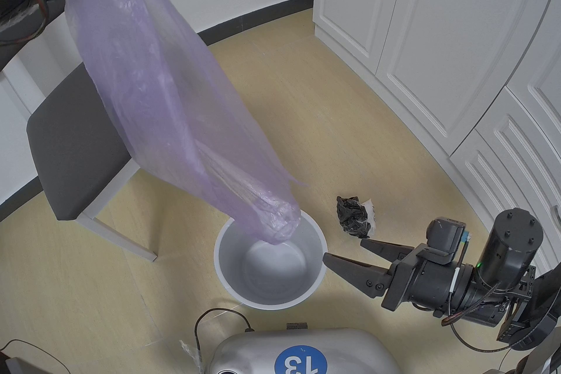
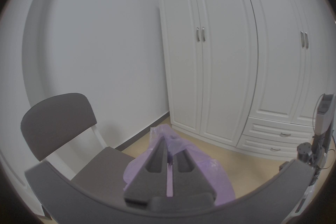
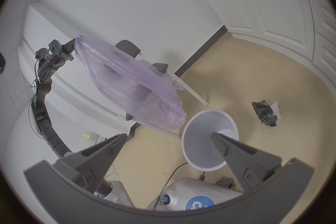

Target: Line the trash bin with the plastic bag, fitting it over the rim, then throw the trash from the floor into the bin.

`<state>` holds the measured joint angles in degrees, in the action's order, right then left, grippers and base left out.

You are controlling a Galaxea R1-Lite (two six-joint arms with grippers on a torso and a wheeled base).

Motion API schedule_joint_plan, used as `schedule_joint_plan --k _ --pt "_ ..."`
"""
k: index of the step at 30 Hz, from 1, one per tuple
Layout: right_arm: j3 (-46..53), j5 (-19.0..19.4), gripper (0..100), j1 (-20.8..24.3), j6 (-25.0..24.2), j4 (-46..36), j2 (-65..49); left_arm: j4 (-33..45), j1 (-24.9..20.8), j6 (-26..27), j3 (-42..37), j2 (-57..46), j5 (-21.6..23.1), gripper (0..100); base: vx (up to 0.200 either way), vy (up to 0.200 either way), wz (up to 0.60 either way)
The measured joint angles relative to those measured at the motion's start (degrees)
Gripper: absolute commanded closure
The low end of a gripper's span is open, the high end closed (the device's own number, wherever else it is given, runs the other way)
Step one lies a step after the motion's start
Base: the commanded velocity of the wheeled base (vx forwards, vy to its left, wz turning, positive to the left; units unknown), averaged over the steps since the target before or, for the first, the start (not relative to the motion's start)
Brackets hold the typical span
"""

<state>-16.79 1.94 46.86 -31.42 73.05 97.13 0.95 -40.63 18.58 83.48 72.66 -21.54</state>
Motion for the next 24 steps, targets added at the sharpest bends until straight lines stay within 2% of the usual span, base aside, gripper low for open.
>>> schedule_joint_plan --k 7,16,24 --pt "-0.88 -0.6 0 0.05 -0.39 1.1 3.11 -0.95 -1.07 0.02 -2.06 -0.06 -0.73 100 0.0 0.0 0.0" --pt "-1.07 -1.26 0 -0.04 -1.38 8.22 10.01 -1.27 -2.33 -0.13 -1.97 -0.09 -0.79 100 0.0 0.0 0.0" --pt "-4.07 -4.28 0 -0.12 -7.94 15.71 18.58 -1.84 -3.22 -0.11 -2.06 -0.04 -1.06 100 0.0 0.0 0.0"
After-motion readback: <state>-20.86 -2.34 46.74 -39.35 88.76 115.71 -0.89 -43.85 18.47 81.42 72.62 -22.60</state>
